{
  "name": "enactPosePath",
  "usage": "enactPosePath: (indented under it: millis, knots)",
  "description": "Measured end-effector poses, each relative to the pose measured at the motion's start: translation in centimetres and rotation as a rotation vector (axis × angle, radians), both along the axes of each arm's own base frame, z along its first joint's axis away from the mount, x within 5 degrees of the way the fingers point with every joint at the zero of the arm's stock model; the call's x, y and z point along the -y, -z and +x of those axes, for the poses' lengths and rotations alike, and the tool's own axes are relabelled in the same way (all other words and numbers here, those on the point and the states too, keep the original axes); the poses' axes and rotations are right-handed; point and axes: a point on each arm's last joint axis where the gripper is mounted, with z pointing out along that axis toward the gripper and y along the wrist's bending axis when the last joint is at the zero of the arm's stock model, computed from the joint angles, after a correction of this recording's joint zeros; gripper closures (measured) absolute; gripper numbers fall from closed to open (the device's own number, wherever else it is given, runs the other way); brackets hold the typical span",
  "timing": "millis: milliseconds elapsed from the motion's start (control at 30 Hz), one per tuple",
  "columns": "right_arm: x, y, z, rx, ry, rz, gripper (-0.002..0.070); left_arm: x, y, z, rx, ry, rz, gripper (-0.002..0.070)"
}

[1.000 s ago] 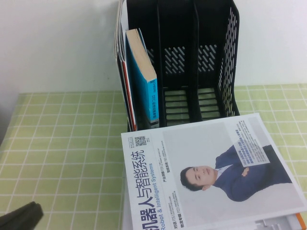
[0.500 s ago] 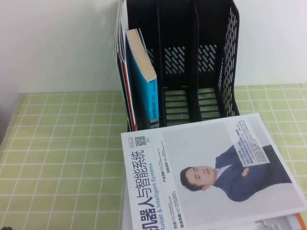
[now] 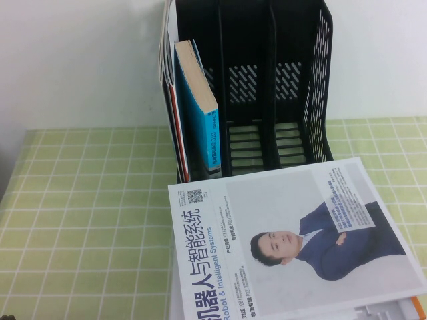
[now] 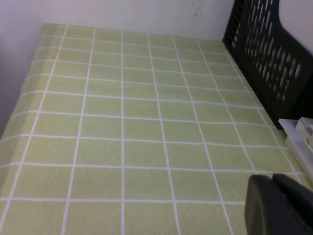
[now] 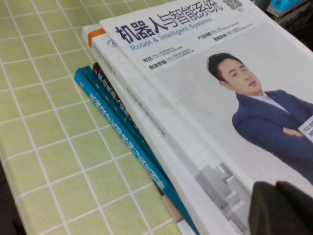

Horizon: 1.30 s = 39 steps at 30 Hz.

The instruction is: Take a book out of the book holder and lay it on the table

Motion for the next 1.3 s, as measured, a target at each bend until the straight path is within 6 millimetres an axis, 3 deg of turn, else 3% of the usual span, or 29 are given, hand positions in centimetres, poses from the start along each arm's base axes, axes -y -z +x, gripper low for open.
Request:
enactPosePath:
  millis: [400,567,700,867,1000,1133,1300]
  knots:
    - [0.0,0.0,0.0,-0.002,0.005,0.001,0.0678,0.0,0.0,0.0,0.0,0.0,0.0,0.0678]
    - [0.4,0.5,0.6,-0.057,0.151,0.037,0.0678,0.0,0.0,0.0,0.0,0.0,0.0,0.0678]
    - [1.3,2.7,1.8,-0.083,0.36,0.05,0.0678,0.0,0.0,0.0,0.0,0.0,0.0,0.0678]
    - [3.3,7.5,2.2,-0.105,0.612,0.032,0.0678,0.0,0.0,0.0,0.0,0.0,0.0,0.0678]
    - [5.3,9.4,1.7,0.09,0.737,0.006,0.0678,0.0,0.0,0.0,0.0,0.0,0.0,0.0678]
    - [6.7,9.1,0.6,0.343,0.827,-0.022,0.0678,0.0,0.0,0.0,0.0,0.0,0.0,0.0678]
    - [7.4,8.8,0.2,0.44,0.883,-0.088,0.0678,0.0,0.0,0.0,-0.002,0.0,0.0,0.0678]
